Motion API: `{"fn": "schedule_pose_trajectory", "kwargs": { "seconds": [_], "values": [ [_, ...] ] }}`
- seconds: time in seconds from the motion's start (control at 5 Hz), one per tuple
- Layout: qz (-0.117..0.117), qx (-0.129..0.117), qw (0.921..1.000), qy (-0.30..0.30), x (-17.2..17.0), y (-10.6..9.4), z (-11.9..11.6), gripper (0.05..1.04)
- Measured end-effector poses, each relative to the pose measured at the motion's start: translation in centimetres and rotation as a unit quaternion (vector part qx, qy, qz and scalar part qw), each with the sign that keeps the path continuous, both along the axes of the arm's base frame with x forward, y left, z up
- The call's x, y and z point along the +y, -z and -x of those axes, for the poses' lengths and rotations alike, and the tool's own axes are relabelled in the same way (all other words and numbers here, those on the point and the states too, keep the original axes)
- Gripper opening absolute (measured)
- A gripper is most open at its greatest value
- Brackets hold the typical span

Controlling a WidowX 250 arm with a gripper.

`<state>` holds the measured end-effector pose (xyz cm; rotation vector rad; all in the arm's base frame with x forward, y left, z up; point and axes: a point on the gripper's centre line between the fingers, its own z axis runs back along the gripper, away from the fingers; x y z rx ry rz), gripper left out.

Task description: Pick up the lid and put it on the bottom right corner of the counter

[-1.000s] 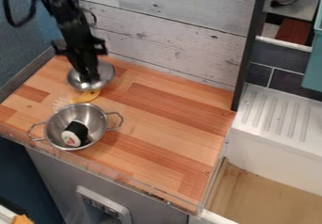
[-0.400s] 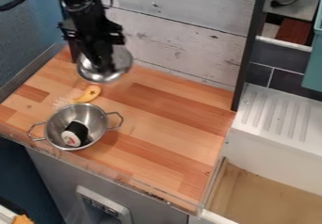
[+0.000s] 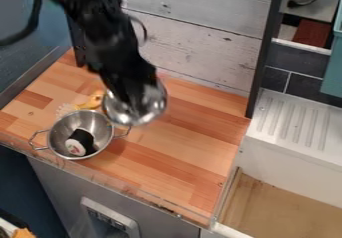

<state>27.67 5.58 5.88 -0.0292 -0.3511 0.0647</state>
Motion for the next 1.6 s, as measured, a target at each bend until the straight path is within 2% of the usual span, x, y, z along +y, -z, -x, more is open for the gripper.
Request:
{"fn": "schedule_pose_trajectory", "kwargs": {
  "seconds": [0.2, 0.6, 1.0, 1.2, 1.4, 1.6],
  "values": [
    [0.003, 0.007, 0.9999, 0.011, -1.0, 1.6, 1.6, 0.28],
    [0.022, 0.027, 0.9975, 0.061, -3.3, 5.7, 3.1, 0.28],
    [-0.003, 0.039, 0.9942, 0.1, -5.2, 7.9, 2.9, 0.28],
    [-0.007, 0.054, 0.9928, 0.107, -5.3, 8.5, 3.1, 0.335],
    [-0.004, 0.061, 0.9921, 0.11, -5.4, 8.8, 3.3, 0.563],
    [-0.01, 0.068, 0.992, 0.106, -5.1, 8.6, 3.4, 0.864]
  ]
}}
